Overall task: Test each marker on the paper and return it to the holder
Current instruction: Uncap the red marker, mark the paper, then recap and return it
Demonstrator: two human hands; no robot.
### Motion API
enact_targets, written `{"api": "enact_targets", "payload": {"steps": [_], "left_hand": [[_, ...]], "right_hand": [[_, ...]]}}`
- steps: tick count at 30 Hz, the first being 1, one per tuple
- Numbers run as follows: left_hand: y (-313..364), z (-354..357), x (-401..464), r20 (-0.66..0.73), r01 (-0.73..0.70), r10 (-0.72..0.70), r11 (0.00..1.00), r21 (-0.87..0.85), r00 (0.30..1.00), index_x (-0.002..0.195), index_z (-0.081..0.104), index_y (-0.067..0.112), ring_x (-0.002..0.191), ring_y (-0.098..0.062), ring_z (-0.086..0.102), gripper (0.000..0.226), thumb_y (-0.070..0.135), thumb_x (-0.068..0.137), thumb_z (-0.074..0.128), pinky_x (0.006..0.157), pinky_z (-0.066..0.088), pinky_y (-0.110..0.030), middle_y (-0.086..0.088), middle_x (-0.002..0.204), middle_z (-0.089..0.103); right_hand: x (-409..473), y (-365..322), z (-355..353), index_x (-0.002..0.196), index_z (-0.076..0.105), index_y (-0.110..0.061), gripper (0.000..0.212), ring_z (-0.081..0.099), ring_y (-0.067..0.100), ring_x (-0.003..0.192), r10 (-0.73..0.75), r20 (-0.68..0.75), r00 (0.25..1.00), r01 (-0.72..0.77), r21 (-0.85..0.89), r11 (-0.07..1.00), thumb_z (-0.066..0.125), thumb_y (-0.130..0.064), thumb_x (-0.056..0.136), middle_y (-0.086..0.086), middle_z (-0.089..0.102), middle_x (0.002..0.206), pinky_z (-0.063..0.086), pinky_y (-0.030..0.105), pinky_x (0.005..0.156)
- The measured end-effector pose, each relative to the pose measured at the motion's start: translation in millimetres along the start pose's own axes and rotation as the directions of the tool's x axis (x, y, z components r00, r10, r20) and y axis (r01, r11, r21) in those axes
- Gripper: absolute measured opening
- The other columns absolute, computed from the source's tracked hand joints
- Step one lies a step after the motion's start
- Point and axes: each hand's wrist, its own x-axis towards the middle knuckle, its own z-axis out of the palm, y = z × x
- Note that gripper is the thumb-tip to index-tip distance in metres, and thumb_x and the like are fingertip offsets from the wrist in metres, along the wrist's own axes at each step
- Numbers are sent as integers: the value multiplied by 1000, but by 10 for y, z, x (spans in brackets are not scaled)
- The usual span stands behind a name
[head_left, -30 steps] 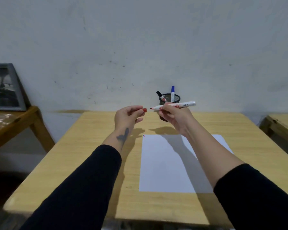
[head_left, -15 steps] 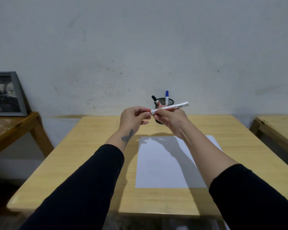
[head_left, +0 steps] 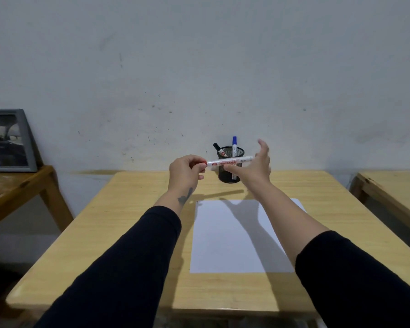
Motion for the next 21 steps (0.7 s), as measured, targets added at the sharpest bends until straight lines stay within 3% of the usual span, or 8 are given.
{"api": "enact_targets", "payload": {"steps": [2, 4, 7, 10, 13, 17, 19, 21], "left_hand": [[36, 46, 27, 36, -26, 25, 999, 44, 999, 86, 69, 9, 72, -13, 63, 13, 1, 88, 59, 56, 54, -14, -4, 80, 66], [73, 130, 45, 65, -61, 56, 996, 64, 996, 87, 69, 9, 69, -12, 62, 14, 0, 88, 59, 55, 53, -13, -6, 81, 66], [113, 248, 102, 61, -72, 70, 997, 32, 996, 102, 68, 8, 74, -17, 63, 18, 0, 88, 60, 64, 57, -20, -7, 85, 67], [77, 335, 247, 54, -37, 35, 999, 36, 998, 129, 55, 7, 85, -16, 64, 44, 8, 86, 66, 84, 56, -33, 1, 85, 67], [-26, 437, 406, 43, 16, -20, 997, 76, 999, 132, 52, 4, 91, -14, 62, 51, 14, 85, 68, 90, 48, -24, -6, 104, 68], [-240, 659, 627, 70, 81, -98, 972, 219, 993, 142, 38, 6, 131, -23, 46, 72, 27, 83, 71, 107, 37, -32, -13, 144, 47], [-313, 791, 711, 77, 79, -103, 960, 269, 992, 144, 33, 5, 137, -25, 39, 79, 31, 80, 73, 109, 33, -34, -12, 148, 41], [-360, 916, 774, 75, 66, -89, 960, 272, 993, 137, 41, 6, 133, -25, 42, 72, 30, 78, 75, 101, 35, -30, -11, 142, 46]], "right_hand": [[30, 4, -30, 131, 52, -36, 65, 39, 22, 128, -246, 37, 969, 240, -400, 885, 78, -40, 72, -5, 47, 137, 32, 38, 100], [71, 7, -14, 113, 67, -37, 32, 44, 20, 119, -353, 131, 926, 366, -532, 763, 68, -41, 81, -9, 58, 124, 29, 35, 93], [152, 66, 51, 106, 71, -34, 20, 49, 21, 111, -358, 110, 927, 361, -516, 777, 62, -33, 87, -8, 65, 111, 31, 36, 88], [316, 73, 61, 98, 72, -29, 14, 58, 22, 98, -318, 36, 947, 310, -351, 883, 65, -30, 87, -4, 68, 95, 44, 38, 86], [611, -74, 33, 97, 71, -23, 13, 58, 16, 74, -298, -44, 954, 288, -161, 944, 65, -28, 87, -4, 64, 84, 49, 33, 72], [1053, -273, 40, 102, 64, -19, 14, 57, 11, 68, -303, -115, 946, 298, -59, 953, 63, -22, 89, -3, 63, 86, 49, 31, 70], [1238, -259, 81, 103, 63, -19, 15, 58, 13, 71, -290, -107, 951, 283, -73, 956, 63, -22, 89, -2, 63, 86, 48, 28, 68], [1376, -175, 144, 102, 63, -18, 14, 56, 12, 70, -250, -96, 964, 241, -96, 966, 64, -22, 88, -4, 60, 79, 44, 23, 62]]}}
